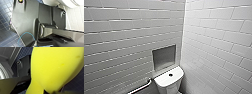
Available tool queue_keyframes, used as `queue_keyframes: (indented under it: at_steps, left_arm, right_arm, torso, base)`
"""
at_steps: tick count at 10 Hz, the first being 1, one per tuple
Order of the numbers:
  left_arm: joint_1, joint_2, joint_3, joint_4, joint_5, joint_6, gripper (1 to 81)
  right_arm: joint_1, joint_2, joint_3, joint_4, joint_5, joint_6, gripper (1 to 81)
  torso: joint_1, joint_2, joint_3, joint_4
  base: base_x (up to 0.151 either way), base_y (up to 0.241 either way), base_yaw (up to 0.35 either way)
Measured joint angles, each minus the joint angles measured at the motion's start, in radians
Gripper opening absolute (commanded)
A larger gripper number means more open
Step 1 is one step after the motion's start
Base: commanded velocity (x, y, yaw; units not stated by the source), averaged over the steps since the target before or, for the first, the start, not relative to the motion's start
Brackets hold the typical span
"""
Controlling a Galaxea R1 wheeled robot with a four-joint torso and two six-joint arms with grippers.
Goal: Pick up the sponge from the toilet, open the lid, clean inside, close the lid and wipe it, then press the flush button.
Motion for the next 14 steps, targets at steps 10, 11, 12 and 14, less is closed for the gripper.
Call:
queue_keyframes:
  at_steps: [10,11,12,14]
  left_arm:
    - [-0.074,-0.178,0.225,0.0,0.07,-0.001,81.1]
    - [-0.091,-0.223,0.273,0.0,0.083,-0.001,81.1]
    - [-0.105,-0.27,0.325,0.0,0.093,-0.001,81.1]
    - [-0.141,-0.344,0.451,0.0,0.113,-0.001,81.1]
  right_arm:
    - [0.027,-0.203,0.284,0.001,0.0,0.004,1.0]
    - [0.027,-0.236,0.325,0.001,0.005,0.005,1.0]
    - [0.027,-0.259,0.359,0.001,0.012,0.005,1.0]
    - [0.034,-0.292,0.414,0.002,0.021,0.006,1.0]
  torso:
    - [0.0,0.0,0.0,0.0]
    - [0.0,0.0,0.0,0.0]
    - [0.0,0.0,0.0,0.0]
    - [0.0,0.0,0.0,0.0]
  base:
    - [0.0,0.0,0.0]
    - [0.0,0.0,0.0]
    - [0.0,0.0,0.0]
    - [0.0,0.0,0.0]
